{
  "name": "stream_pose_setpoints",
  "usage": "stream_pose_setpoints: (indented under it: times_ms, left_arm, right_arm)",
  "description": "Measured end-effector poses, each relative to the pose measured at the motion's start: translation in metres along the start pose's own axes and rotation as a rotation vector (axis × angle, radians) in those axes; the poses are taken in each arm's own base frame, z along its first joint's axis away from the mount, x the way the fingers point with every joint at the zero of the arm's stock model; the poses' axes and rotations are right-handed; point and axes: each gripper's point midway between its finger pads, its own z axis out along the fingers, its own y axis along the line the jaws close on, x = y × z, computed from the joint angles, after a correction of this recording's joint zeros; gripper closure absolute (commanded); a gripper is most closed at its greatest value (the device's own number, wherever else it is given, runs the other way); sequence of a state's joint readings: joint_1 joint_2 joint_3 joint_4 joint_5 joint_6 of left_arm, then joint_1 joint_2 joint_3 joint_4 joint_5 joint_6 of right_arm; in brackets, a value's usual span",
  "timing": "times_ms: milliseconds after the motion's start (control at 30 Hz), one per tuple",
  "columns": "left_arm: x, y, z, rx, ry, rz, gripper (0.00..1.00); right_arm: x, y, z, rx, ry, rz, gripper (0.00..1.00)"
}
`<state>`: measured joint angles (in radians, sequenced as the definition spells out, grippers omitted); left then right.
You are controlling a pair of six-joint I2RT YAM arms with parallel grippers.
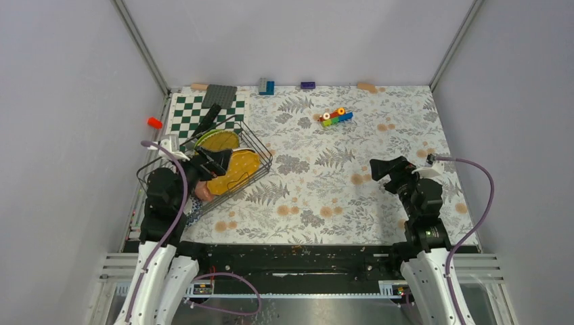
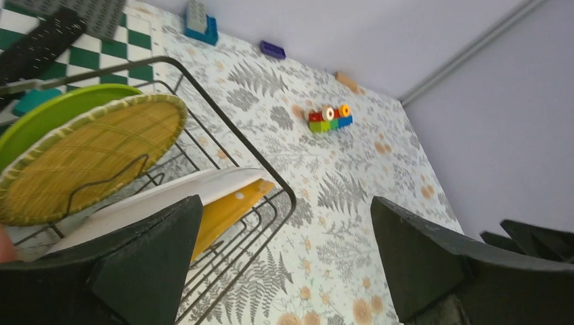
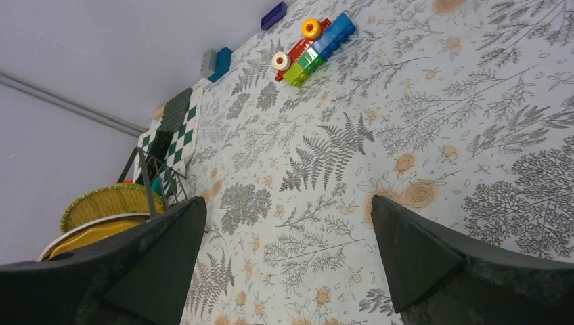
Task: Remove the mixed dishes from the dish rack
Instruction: Pick up the plate from the dish rack.
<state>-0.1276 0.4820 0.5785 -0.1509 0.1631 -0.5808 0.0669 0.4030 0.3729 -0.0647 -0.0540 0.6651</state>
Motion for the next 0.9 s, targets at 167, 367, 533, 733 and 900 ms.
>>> stream_pose_setpoints:
  times_ms: [167,367,533,733,900]
  left_arm:
    - [0.016,-0.006,0.009,0.032,0.117,-0.012,0.01]
    - [0.036,0.004,0.014,-0.050,0.223,-0.052,0.01]
    - [0.020,-0.038,0.016,0.020,0.280,0.028,0.01]
    - [-0.130,-0.172,0.036,0.334,0.066,0.321,0.01]
    - [-0.184,-0.220,0.027,0.493,-0.088,0.546,0.01]
  right_arm:
    - [0.004,0.011,0.008,-0.089,0.000,-0.001,0.01]
    - [0.019,0.027,0.013,-0.229,0.041,-0.017,0.01]
    - [0.025,0.041,0.014,-0.317,0.077,-0.027,0.01]
    - [0.038,0.040,0.019,-0.326,0.144,-0.009,0.01]
    - [0.049,0.031,0.031,-0.247,0.245,0.013,0.01]
